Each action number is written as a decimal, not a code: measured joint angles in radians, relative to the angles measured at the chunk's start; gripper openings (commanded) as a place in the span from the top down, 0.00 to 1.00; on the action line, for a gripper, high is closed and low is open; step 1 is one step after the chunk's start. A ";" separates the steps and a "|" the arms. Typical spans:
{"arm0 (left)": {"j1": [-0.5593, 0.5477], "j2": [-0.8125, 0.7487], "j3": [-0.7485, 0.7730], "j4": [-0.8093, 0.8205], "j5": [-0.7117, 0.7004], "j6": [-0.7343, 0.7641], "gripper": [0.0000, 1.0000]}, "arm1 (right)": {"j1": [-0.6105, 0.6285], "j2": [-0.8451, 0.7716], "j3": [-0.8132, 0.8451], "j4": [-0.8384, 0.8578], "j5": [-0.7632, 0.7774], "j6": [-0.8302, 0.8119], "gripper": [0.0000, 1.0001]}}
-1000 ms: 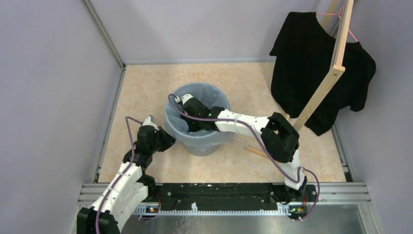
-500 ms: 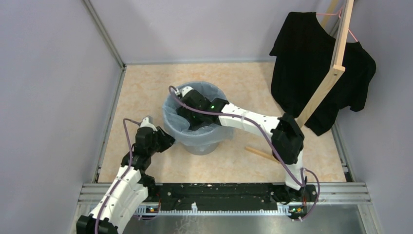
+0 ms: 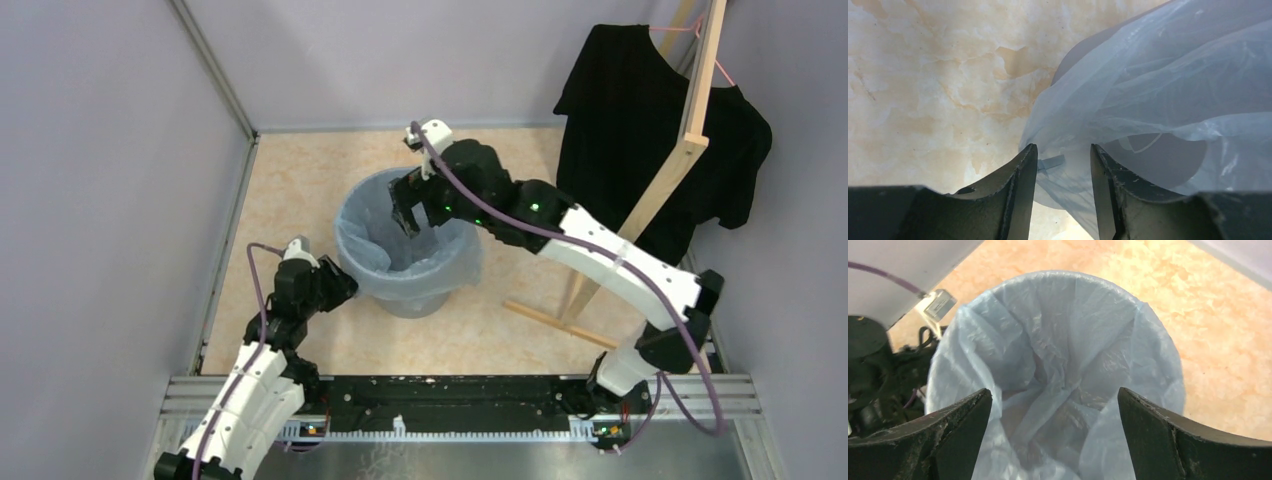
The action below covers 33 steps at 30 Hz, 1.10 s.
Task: Put the trash bags into the trash bin
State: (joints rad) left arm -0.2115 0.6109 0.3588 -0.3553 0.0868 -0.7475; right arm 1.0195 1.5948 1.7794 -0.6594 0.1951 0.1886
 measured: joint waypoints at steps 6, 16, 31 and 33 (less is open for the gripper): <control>0.000 0.000 0.046 -0.041 -0.011 0.008 0.21 | 0.021 -0.241 -0.195 0.022 -0.043 -0.028 0.01; 0.000 -0.001 0.204 -0.235 -0.126 -0.016 0.01 | 0.040 -0.533 -0.674 0.065 -0.127 0.047 0.01; 0.000 -0.249 0.389 -0.387 -0.369 0.011 0.01 | 0.111 -0.517 -1.119 0.536 0.042 0.254 0.01; 0.000 -0.249 0.430 -0.350 -0.369 0.055 0.01 | 0.117 -0.444 -1.131 0.627 0.108 0.276 0.01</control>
State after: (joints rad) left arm -0.2119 0.3622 0.7887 -0.7052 -0.2821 -0.6930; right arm 1.1362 1.1503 0.6479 -0.0322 0.3027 0.4644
